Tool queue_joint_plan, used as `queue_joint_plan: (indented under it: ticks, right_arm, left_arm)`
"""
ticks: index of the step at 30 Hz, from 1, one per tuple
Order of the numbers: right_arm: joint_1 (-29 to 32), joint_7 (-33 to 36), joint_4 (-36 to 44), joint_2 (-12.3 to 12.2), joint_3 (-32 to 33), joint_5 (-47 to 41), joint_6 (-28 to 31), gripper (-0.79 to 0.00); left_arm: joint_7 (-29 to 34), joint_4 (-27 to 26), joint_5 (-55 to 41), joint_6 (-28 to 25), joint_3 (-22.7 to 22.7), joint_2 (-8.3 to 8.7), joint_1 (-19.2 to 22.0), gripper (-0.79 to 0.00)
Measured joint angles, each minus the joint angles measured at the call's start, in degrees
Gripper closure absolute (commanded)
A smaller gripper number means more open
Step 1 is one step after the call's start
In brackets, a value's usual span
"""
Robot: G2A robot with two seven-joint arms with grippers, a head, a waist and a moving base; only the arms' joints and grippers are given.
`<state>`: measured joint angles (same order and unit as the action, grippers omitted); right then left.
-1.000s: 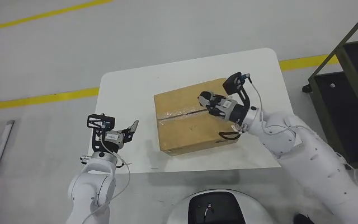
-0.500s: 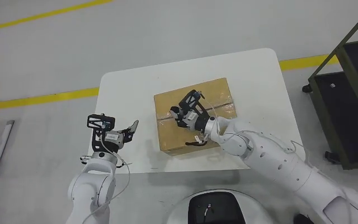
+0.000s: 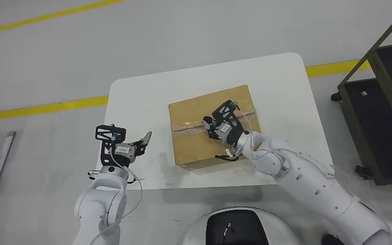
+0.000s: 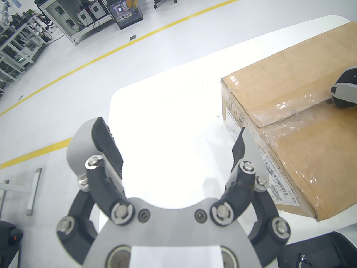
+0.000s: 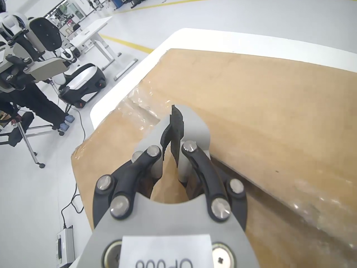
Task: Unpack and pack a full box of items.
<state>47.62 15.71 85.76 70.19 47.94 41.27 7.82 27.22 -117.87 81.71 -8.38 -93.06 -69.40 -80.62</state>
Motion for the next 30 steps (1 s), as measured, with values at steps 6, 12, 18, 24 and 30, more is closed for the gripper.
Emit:
queue_joint_plan:
  ticks: [6,12,18,24,30]
  right_arm:
    - [5.18,2.16,5.03,-1.5,6.0,0.74,-1.08,0.0]
    - [9.56,4.0,10.17,-2.8,12.86,0.66,-2.31,0.0]
    - [12.37,6.9,11.38,-3.63,17.78,1.18,-3.11,0.0]
    - [14.67,8.12,13.32,-4.31,22.65,1.46,-4.25,0.0]
    - [17.27,6.91,18.63,-4.81,27.24,1.97,-4.72,0.0]
  left_arm:
    - [0.0,0.0,0.0,0.0,0.0,0.0,0.0,-0.785]
    - [0.0,0.0,0.0,0.0,0.0,0.0,0.0,-0.785]
    - [0.0,0.0,0.0,0.0,0.0,0.0,0.0,-0.785]
    - [0.0,0.0,0.0,0.0,0.0,0.0,0.0,-0.785]
    - [0.0,0.0,0.0,0.0,0.0,0.0,0.0,-0.785]
